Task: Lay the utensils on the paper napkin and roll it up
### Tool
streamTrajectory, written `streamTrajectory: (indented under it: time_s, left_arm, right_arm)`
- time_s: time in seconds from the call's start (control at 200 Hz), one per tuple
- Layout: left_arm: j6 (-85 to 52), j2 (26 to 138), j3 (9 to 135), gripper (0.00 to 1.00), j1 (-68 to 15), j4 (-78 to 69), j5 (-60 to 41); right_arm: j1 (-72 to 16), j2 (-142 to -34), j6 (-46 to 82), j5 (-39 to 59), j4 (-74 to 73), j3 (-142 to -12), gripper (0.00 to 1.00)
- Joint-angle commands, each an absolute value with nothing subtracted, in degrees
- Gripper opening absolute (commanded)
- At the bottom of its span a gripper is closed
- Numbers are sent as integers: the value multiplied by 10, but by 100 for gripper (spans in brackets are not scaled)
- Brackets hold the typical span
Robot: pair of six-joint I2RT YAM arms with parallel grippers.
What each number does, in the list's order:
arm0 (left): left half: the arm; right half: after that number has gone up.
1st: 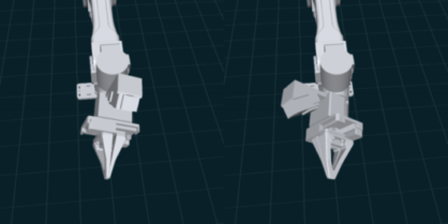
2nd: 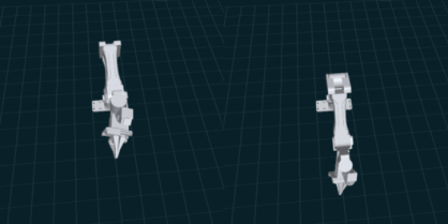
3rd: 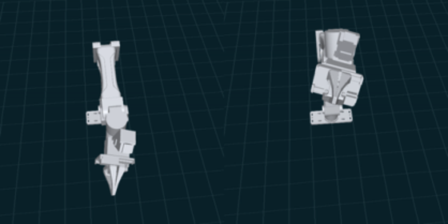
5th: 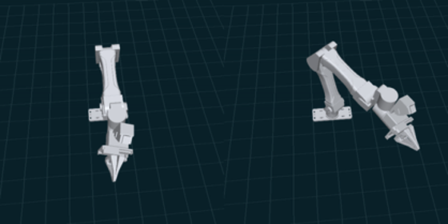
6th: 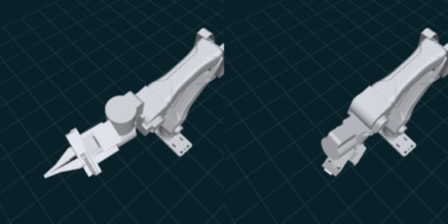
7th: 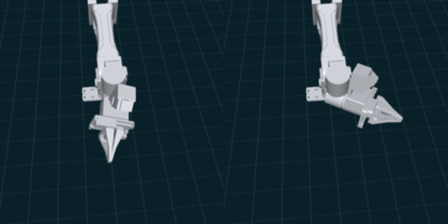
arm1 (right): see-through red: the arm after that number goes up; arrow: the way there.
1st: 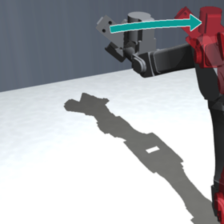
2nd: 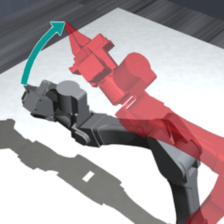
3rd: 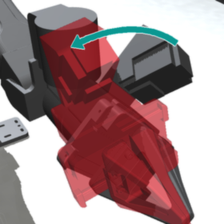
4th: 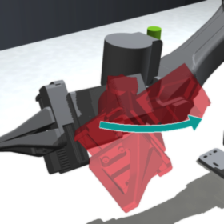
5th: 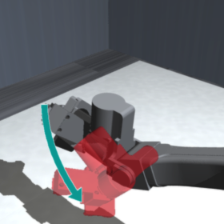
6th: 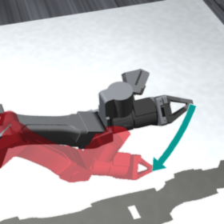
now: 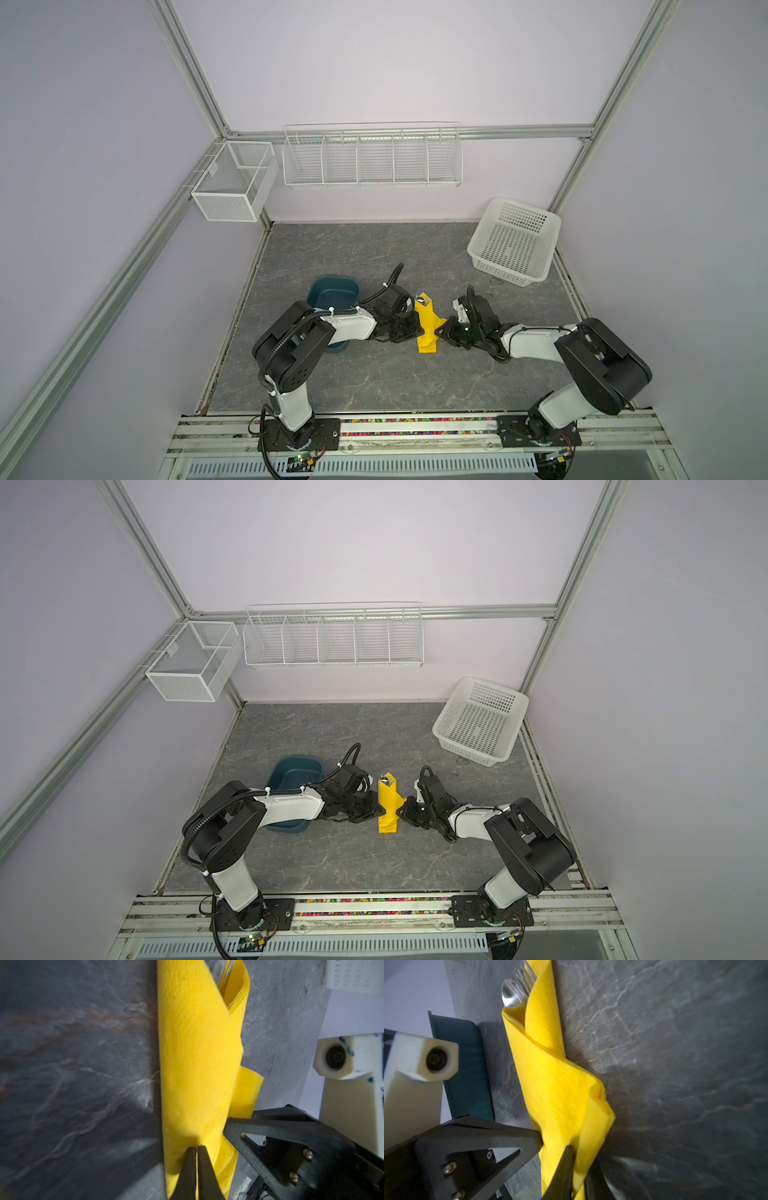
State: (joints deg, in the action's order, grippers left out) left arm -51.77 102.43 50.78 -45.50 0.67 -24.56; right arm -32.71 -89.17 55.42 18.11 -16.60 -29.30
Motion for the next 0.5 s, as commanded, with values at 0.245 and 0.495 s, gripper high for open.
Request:
streamTrajectory:
  time_s: [0.245,0.495]
  left_arm:
    - [-513,1049,503,3,-465,-11,-259]
    - [-513,1055,505,3,-468,-12,-259]
  right_arm:
    - [-323,-904,557,197,-187,-299,28]
    - [-323,-924,546,206,-190,-311,35]
